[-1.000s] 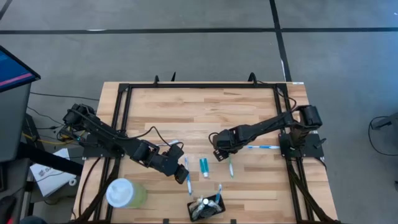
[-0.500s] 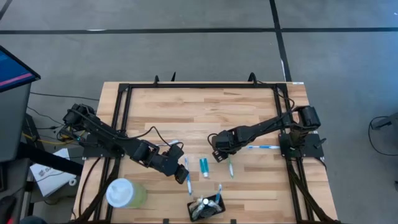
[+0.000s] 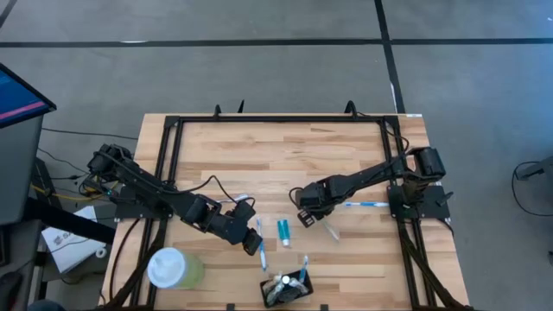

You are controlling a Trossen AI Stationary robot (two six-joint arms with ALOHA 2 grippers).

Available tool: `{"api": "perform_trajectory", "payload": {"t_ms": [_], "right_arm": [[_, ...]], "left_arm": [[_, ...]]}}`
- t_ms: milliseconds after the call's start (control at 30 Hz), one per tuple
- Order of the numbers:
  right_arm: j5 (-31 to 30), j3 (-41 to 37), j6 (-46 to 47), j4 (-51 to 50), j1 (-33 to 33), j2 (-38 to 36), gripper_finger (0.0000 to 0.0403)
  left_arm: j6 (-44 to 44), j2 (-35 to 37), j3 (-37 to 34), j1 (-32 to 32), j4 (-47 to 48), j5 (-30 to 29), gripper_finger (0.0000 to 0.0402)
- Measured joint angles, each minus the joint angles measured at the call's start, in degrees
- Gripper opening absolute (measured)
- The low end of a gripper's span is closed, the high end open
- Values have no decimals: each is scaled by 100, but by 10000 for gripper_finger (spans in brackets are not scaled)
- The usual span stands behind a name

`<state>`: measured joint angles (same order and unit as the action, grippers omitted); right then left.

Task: Pick & Place toothbrushing station
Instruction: Put the green toothbrush into the black wire organizer

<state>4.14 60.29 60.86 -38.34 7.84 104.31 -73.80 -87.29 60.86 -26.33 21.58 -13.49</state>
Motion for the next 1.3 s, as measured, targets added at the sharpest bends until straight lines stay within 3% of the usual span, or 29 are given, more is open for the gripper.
{"api": "perform_trajectory", "payload": {"t_ms": [67,500,867,1067,1300], "right_arm": [[108,0,-108,-9,6,-11,9],[35,106,-380,-264,164,-384,6],[-621,120,-389,-248,91,-1513,0],[-1161,120,-393,219,75,-2176,0],[-1778,122,-543,1528,165,-2716,0]], "left_arm": [[0,0,0,-2,0,1,119],[2,2,0,-2,-6,36,119],[-4,2,-2,0,-48,30,119],[-2,2,-2,0,-102,-29,119],[0,2,-2,-2,-170,-263,119]]}}
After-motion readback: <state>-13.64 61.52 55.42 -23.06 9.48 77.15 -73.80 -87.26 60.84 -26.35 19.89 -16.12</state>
